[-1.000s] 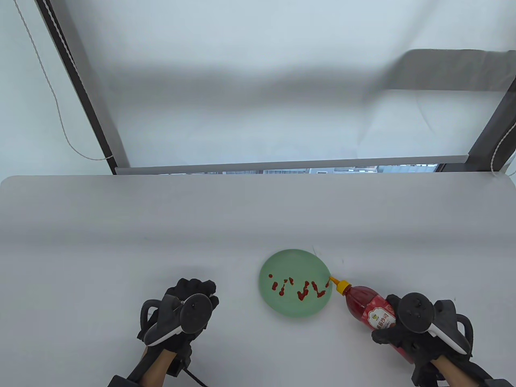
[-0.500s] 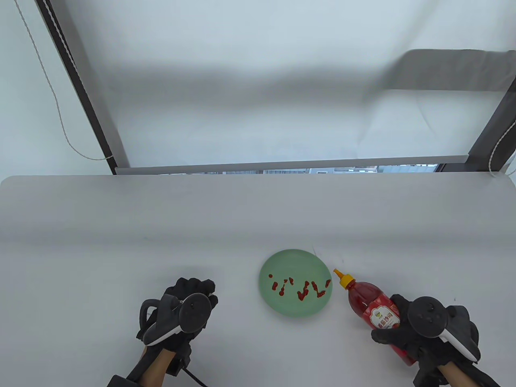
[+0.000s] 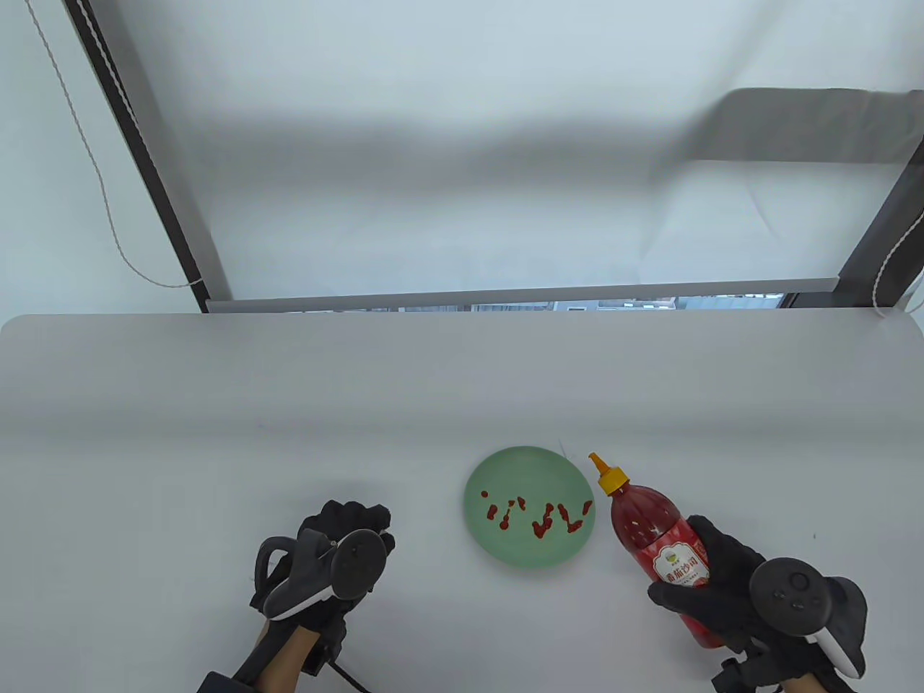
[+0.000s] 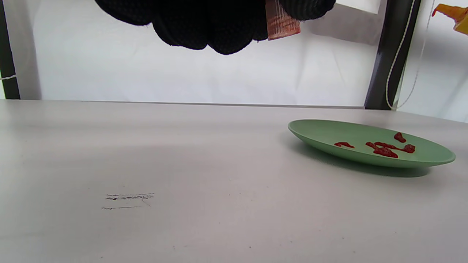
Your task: Squeeze ketchup bottle to draw patterns on plate
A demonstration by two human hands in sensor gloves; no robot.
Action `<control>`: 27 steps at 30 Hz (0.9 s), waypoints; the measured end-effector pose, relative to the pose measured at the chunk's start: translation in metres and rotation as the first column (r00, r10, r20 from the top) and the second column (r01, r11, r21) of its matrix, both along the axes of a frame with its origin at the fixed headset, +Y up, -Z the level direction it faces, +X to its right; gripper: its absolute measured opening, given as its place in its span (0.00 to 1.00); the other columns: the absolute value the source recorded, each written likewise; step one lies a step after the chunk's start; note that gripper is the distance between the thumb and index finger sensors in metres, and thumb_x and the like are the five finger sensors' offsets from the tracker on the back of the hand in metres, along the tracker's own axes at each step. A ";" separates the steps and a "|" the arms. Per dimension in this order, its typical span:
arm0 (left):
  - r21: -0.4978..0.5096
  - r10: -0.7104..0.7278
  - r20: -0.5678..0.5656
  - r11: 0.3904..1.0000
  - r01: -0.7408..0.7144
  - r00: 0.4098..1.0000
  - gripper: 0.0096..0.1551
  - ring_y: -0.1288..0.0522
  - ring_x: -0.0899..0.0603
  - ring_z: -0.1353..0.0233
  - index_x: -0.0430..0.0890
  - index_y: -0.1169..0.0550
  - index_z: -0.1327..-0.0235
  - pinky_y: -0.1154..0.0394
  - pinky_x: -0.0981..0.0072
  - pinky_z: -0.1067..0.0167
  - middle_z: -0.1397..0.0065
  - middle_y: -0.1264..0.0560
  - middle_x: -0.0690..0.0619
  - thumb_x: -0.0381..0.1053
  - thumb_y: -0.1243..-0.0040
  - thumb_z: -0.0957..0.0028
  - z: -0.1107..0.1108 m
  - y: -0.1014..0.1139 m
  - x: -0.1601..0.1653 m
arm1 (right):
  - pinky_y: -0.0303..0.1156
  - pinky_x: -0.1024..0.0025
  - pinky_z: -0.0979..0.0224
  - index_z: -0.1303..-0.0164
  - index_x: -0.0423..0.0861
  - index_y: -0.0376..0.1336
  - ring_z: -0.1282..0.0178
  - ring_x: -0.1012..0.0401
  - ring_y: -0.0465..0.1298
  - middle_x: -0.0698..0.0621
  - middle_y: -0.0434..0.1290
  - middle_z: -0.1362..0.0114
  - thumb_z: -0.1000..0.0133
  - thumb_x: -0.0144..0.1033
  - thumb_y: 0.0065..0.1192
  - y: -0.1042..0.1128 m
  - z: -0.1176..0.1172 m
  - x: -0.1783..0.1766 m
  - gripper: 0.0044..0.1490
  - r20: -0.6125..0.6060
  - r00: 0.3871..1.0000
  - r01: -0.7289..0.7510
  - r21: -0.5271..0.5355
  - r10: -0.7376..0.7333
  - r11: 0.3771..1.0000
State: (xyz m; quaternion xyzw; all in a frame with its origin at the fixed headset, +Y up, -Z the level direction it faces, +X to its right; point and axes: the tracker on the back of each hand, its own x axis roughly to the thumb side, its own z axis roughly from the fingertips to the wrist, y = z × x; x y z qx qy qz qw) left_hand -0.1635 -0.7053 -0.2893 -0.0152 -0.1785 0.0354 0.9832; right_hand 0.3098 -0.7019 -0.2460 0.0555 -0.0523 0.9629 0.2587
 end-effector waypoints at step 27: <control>-0.174 0.690 0.165 0.724 -0.667 0.705 0.25 0.26 0.35 0.35 0.47 0.27 0.32 0.30 0.36 0.38 0.36 0.22 0.46 0.59 0.51 0.35 -0.048 0.064 0.154 | 0.77 0.44 0.28 0.12 0.42 0.56 0.30 0.45 0.78 0.37 0.74 0.22 0.47 0.74 0.80 -0.003 0.014 -0.001 0.67 -0.156 0.926 0.356 0.050 -0.345 0.933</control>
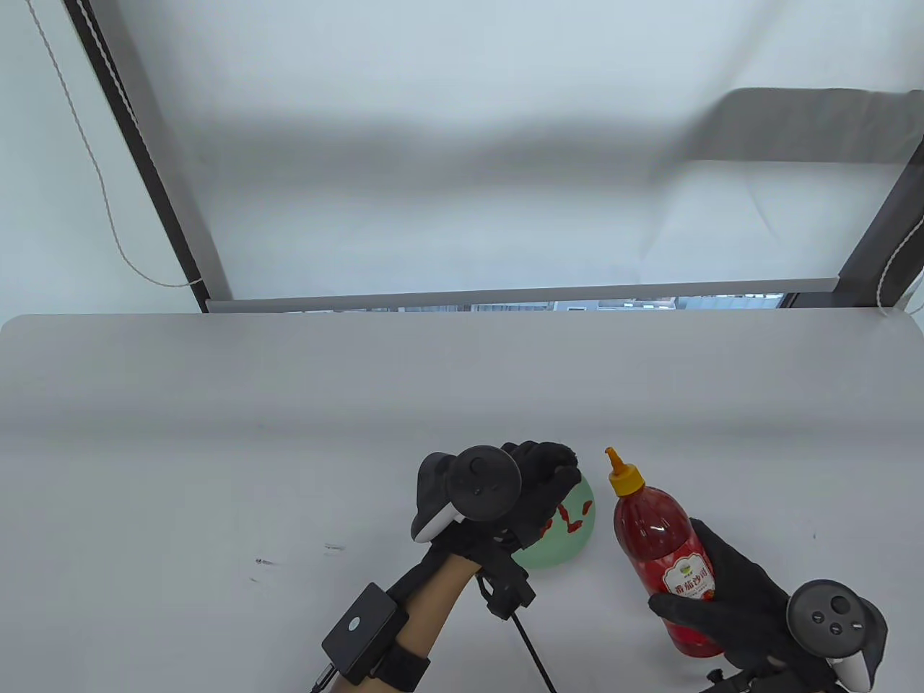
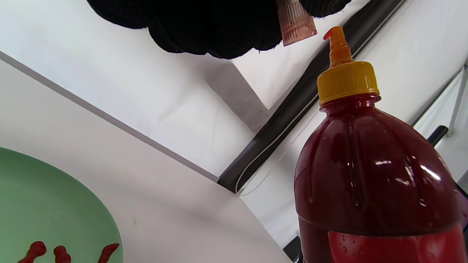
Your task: Squeeze ketchup bottle to draw patterns on plate
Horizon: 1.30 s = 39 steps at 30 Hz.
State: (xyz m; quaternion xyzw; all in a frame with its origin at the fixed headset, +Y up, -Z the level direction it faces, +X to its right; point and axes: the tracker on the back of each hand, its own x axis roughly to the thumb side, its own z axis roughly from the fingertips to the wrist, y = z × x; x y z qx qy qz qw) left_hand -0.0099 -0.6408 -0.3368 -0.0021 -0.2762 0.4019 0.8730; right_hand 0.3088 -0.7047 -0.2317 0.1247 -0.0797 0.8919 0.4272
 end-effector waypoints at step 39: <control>-0.044 0.135 -0.022 0.990 -0.136 0.991 0.28 0.26 0.33 0.36 0.41 0.27 0.33 0.31 0.35 0.39 0.38 0.22 0.44 0.58 0.44 0.37 0.024 0.018 -0.001 | 0.76 0.44 0.28 0.11 0.43 0.56 0.30 0.45 0.78 0.38 0.73 0.21 0.48 0.74 0.80 -0.006 0.003 -0.018 0.67 -0.099 0.994 -0.043 0.008 0.044 0.999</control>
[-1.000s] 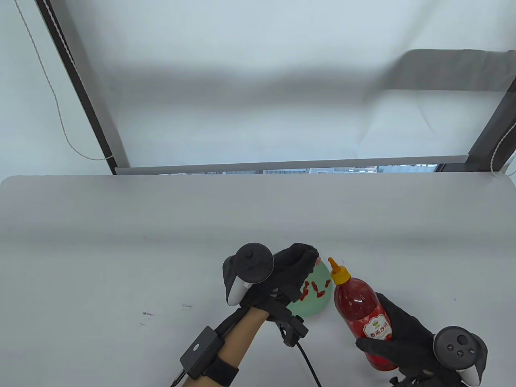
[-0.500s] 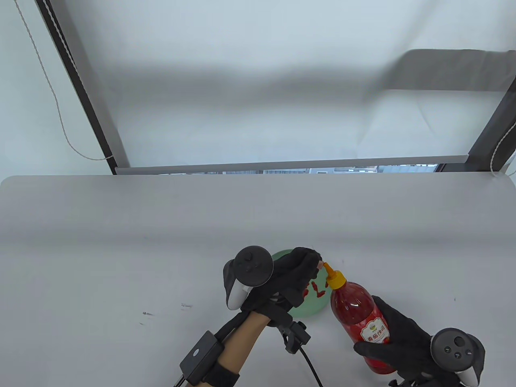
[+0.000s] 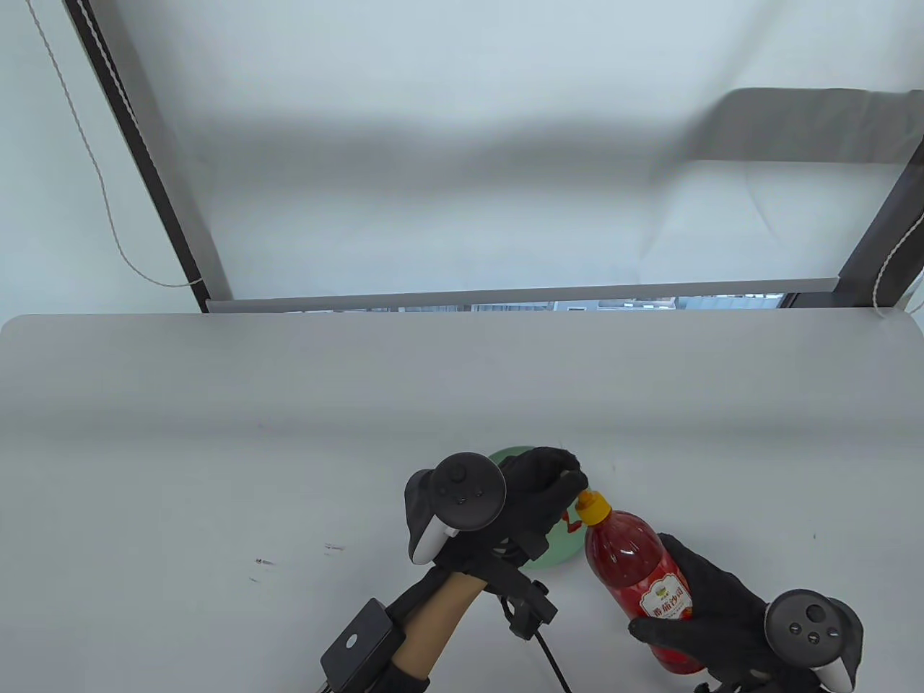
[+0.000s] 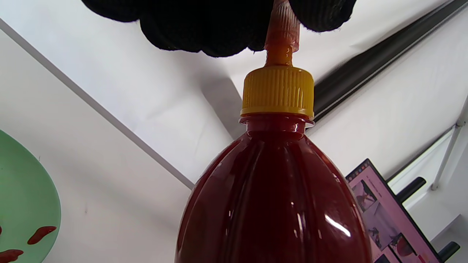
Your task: Squeeze ketchup bottle to draw patterns on plate
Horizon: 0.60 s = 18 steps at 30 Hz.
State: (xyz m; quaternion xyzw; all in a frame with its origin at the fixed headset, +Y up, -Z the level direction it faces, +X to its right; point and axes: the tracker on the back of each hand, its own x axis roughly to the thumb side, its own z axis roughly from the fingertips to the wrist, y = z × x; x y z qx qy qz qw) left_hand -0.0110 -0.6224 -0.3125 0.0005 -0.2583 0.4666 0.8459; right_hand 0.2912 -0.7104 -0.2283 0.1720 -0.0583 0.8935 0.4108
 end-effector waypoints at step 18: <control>0.060 -0.150 0.109 0.988 0.144 0.983 0.27 0.29 0.32 0.33 0.41 0.31 0.25 0.32 0.33 0.36 0.32 0.25 0.41 0.49 0.48 0.34 0.000 0.001 0.004 | 0.76 0.44 0.27 0.11 0.43 0.56 0.30 0.45 0.78 0.38 0.73 0.21 0.47 0.74 0.81 -0.001 -0.001 0.000 0.67 0.004 0.999 -0.032 0.000 0.032 0.999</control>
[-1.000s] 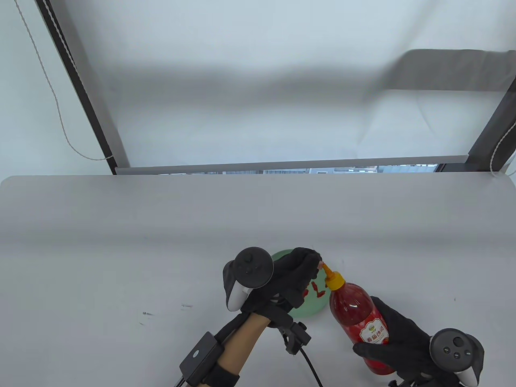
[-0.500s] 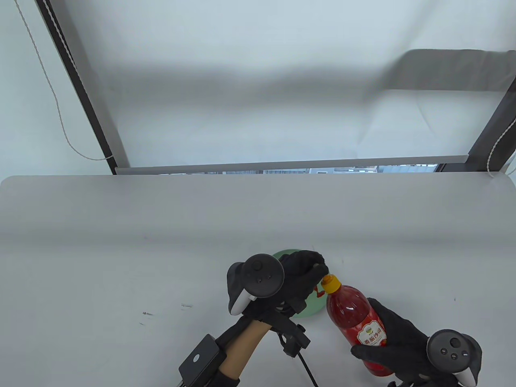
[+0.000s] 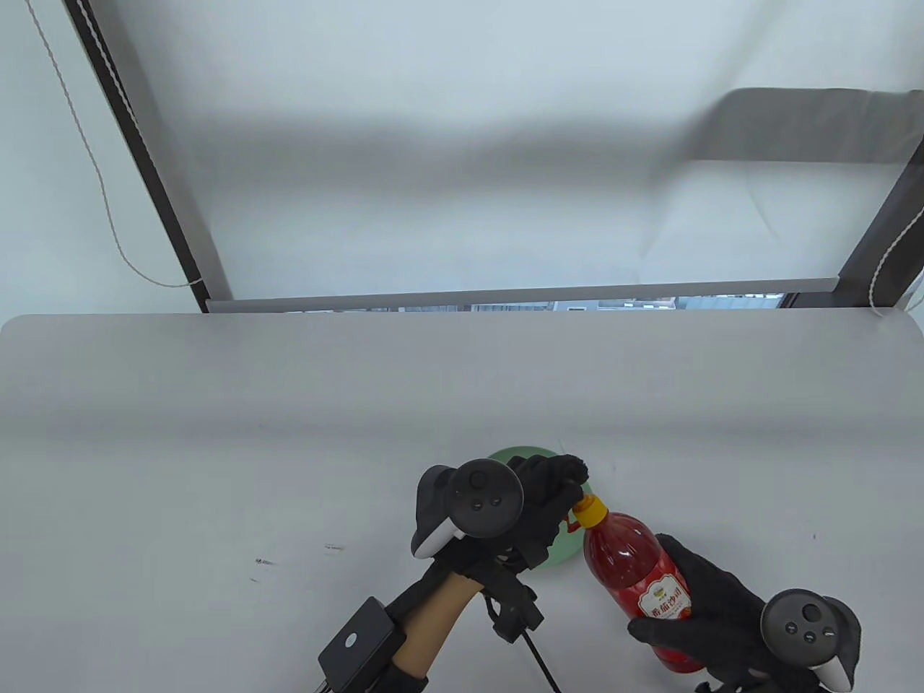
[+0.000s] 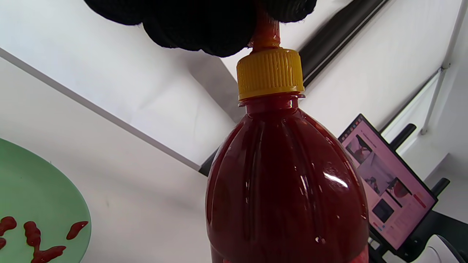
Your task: Squeeze ketchup bottle to draw patterns on plate
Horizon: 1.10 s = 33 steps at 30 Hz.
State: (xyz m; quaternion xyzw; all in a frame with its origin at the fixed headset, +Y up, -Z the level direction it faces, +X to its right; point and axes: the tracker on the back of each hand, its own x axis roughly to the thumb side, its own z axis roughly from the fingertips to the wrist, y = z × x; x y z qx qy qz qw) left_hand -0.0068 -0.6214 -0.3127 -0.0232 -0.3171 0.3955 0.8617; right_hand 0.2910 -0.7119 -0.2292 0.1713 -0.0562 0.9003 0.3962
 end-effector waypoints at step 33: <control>-0.056 -0.049 -0.095 0.997 0.044 0.994 0.33 0.22 0.36 0.45 0.36 0.28 0.28 0.27 0.38 0.46 0.49 0.19 0.49 0.59 0.51 0.34 -0.005 -0.002 -0.011 | 0.76 0.44 0.27 0.11 0.42 0.56 0.30 0.45 0.77 0.37 0.73 0.21 0.47 0.74 0.80 -0.003 -0.002 -0.004 0.67 -0.010 1.000 -0.014 -0.016 0.014 1.000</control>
